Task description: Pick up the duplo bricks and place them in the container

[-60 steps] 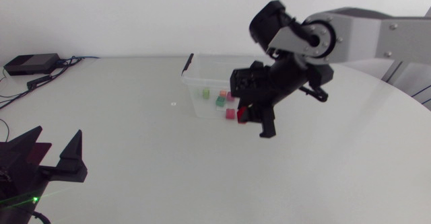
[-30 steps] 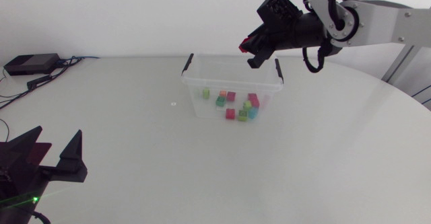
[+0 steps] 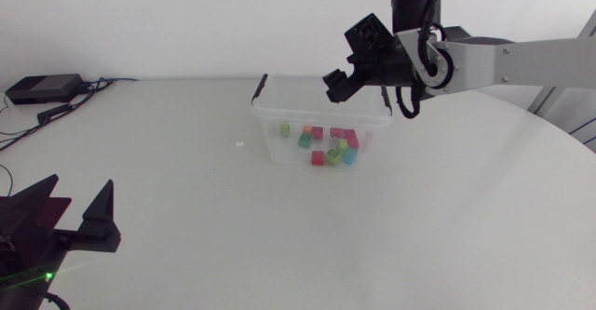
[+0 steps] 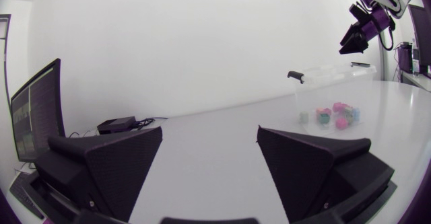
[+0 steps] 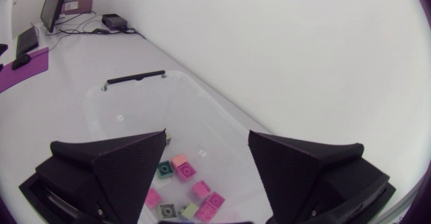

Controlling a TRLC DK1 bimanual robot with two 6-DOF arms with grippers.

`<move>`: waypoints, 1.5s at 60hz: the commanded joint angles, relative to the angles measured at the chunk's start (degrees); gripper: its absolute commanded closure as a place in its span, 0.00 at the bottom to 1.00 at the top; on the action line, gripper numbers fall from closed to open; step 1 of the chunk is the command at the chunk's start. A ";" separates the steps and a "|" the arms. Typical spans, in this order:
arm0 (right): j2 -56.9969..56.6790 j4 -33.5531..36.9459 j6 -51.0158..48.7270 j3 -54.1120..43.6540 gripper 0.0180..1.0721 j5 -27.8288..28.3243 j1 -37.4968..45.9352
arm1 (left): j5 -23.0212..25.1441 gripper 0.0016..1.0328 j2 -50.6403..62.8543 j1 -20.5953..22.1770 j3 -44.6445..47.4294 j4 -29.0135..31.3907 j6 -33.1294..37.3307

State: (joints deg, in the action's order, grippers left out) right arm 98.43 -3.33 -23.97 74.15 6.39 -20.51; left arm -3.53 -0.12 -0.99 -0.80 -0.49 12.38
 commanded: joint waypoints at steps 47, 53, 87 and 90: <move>-39.46 -9.76 5.42 -35.13 0.05 -17.91 9.88 | 0.01 0.05 -0.67 -0.15 0.80 0.05 -0.78; -44.12 -10.55 4.89 -39.34 0.05 -19.05 11.11 | 0.01 0.05 -0.67 -0.15 0.89 0.05 -0.78; -71.28 -9.45 4.16 -57.77 0.05 -18.26 16.08 | 0.19 0.05 -0.63 -0.09 0.80 0.07 -1.35; -72.69 -8.79 5.19 -58.63 0.05 -17.64 16.31 | 0.36 0.05 -0.59 -0.04 0.80 0.10 -1.93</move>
State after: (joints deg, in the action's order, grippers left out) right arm 27.83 -13.02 -19.88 17.69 -11.77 -4.73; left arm -3.49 -0.14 -0.99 -0.80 -0.49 11.97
